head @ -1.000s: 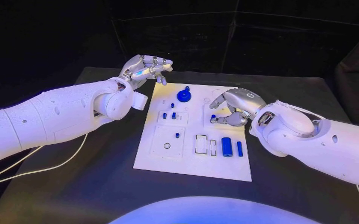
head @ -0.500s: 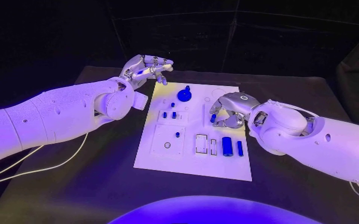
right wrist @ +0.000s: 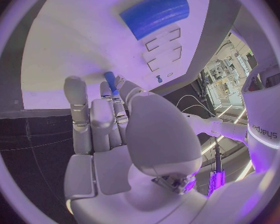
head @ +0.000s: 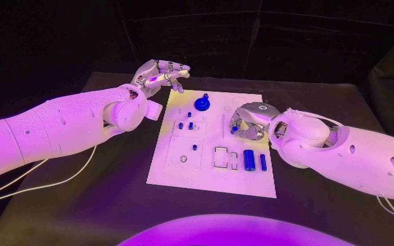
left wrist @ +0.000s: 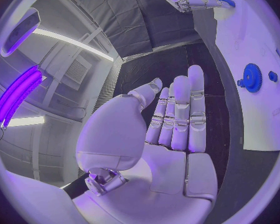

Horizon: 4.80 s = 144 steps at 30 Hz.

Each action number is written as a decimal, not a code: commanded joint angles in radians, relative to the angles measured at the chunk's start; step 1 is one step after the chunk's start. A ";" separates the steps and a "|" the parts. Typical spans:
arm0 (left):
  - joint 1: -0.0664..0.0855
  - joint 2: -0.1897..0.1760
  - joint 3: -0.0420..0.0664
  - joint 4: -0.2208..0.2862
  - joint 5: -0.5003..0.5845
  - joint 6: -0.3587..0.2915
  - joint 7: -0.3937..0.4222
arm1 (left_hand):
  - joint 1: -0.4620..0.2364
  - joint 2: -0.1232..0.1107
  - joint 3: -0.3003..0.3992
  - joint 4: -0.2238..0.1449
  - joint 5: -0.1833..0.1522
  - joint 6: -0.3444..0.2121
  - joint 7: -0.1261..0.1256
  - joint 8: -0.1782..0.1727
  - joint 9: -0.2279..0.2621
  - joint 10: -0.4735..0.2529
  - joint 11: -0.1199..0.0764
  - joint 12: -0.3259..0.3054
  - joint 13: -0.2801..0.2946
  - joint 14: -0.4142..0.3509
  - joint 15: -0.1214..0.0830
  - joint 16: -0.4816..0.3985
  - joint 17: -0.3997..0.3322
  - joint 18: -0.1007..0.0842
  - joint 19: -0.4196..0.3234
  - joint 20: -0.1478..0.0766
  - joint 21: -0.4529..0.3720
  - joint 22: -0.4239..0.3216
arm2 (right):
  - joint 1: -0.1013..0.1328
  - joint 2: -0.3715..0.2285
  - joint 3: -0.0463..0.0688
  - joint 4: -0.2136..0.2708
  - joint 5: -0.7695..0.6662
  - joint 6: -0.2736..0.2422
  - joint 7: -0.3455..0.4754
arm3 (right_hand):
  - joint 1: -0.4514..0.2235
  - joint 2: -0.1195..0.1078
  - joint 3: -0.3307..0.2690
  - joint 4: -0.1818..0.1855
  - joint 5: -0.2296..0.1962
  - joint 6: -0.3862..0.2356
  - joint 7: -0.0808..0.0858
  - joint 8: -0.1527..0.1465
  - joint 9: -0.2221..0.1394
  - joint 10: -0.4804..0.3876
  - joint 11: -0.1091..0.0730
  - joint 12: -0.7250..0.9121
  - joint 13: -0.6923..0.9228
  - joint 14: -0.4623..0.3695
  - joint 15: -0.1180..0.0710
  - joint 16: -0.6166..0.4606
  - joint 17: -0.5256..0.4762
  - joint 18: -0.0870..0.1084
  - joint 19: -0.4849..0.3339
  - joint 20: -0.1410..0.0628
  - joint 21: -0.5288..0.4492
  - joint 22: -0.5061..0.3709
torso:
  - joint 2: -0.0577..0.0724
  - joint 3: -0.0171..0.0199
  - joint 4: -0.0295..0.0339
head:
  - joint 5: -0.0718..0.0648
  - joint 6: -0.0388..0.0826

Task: Assemble the parts on the task board

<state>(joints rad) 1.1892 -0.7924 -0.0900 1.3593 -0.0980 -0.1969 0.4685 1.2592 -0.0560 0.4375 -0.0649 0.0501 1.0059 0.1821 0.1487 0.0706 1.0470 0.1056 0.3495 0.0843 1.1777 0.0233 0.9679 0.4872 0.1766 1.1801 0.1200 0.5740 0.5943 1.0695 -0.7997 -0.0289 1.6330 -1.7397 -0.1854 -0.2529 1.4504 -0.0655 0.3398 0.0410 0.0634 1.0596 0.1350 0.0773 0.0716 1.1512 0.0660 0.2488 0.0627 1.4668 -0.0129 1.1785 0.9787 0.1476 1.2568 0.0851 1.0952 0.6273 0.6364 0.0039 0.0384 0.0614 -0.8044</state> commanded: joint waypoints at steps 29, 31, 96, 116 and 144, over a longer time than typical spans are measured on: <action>-0.001 0.005 0.000 -0.017 0.004 -0.002 0.016 | 0.006 -0.001 0.000 -0.006 -0.002 -0.010 0.002 0.007 -0.001 -0.007 0.002 0.008 0.002 -0.004 -0.001 0.004 -0.003 0.005 0.008 0.001 -0.008 -0.003 | 0.001 -0.047 0.002 0.144 0.102 -0.167 0.079 | -0.050 -0.025 0.196 -0.029 -0.010 0.062 0.002 0.010 0.002 0.065 -0.004 -0.067 0.003 0.011 -0.012 0.009 -0.002 0.001 0.017 -0.008 0.030 0.040 | -0.018 -0.0029 -0.0021 | 0.001 0.006; -0.001 0.008 0.000 -0.019 0.004 -0.004 0.019 | 0.005 -0.001 0.000 -0.005 -0.002 -0.010 0.002 0.007 -0.001 -0.007 0.002 0.009 0.002 -0.004 0.000 0.005 -0.003 0.005 0.008 0.001 -0.008 -0.003 | 0.001 -0.030 0.002 0.149 0.114 -0.162 0.093 | -0.051 -0.026 0.198 -0.030 -0.010 0.062 0.002 0.010 0.001 0.064 -0.004 -0.068 0.003 0.011 -0.012 0.010 -0.002 0.001 0.017 -0.008 0.031 0.040 | -0.016 -0.0026 -0.0012 | 0.002 0.007; -0.001 0.019 0.000 -0.007 0.004 0.006 0.008 | 0.003 0.000 -0.002 -0.003 -0.002 -0.010 0.002 0.008 -0.001 -0.008 0.003 0.010 0.002 -0.004 0.000 0.005 -0.004 0.005 0.009 0.001 -0.009 -0.004 | -0.073 0.288 -0.001 -0.056 -0.006 0.065 0.114 | -0.059 -0.027 0.211 -0.040 -0.002 0.061 0.004 0.007 0.001 0.065 -0.002 -0.079 0.003 0.015 -0.010 0.021 0.011 0.000 0.019 -0.006 0.036 0.047 | -0.015 -0.0025 -0.0038 | 0.056 -0.034; -0.001 0.020 0.000 -0.009 0.004 0.008 0.006 | 0.003 0.000 -0.002 -0.003 -0.002 -0.010 0.002 0.008 -0.001 -0.008 0.003 0.010 0.002 -0.004 0.000 0.005 -0.004 0.005 0.009 0.001 -0.009 -0.004 | -0.077 0.313 -0.003 -0.057 -0.036 0.060 0.113 | -0.110 -0.060 0.189 -0.038 0.018 0.025 0.017 -0.012 -0.005 0.027 0.013 -0.114 0.000 0.014 0.003 0.026 0.013 0.000 0.012 0.003 0.035 0.042 | -0.015 -0.0030 -0.0042 | 0.059 -0.034; -0.002 0.016 -0.005 -0.016 0.004 0.011 0.001 | 0.002 0.000 -0.004 -0.003 -0.002 -0.012 0.002 0.009 -0.001 -0.011 0.003 0.013 0.002 -0.005 0.000 0.006 -0.006 0.005 0.009 0.001 -0.011 -0.006 | -0.072 0.119 -0.001 0.073 0.153 -0.246 0.206 | -0.104 -0.047 -0.306 0.046 0.208 -0.097 0.051 0.005 0.003 -0.152 0.049 0.023 0.022 -0.045 0.037 0.007 -0.082 0.029 -0.067 0.040 -0.062 -0.130 | -0.021 -0.0017 -0.0095 | 0.041 -0.026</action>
<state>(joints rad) 1.1863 -0.7754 -0.0940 1.3427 -0.0977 -0.1974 0.4665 1.2595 -0.0557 0.4375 -0.0649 0.0501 0.9984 0.1819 0.1511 0.0708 1.0416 0.1110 0.3561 0.0848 1.1777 0.0233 0.9679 0.4820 0.1766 1.1837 0.1236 0.5694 0.5889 0.9917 -0.6610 -0.0316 1.6909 -1.7053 -0.3420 -0.0814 1.3387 -0.1136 0.0388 0.0872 0.2651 0.9546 0.1872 0.0784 0.0731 0.9886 0.1161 0.2630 0.0827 1.4142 0.0254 1.1795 0.8887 0.1637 1.1810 0.1255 1.0259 0.4887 0.6184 0.0030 0.0315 0.1082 -0.8350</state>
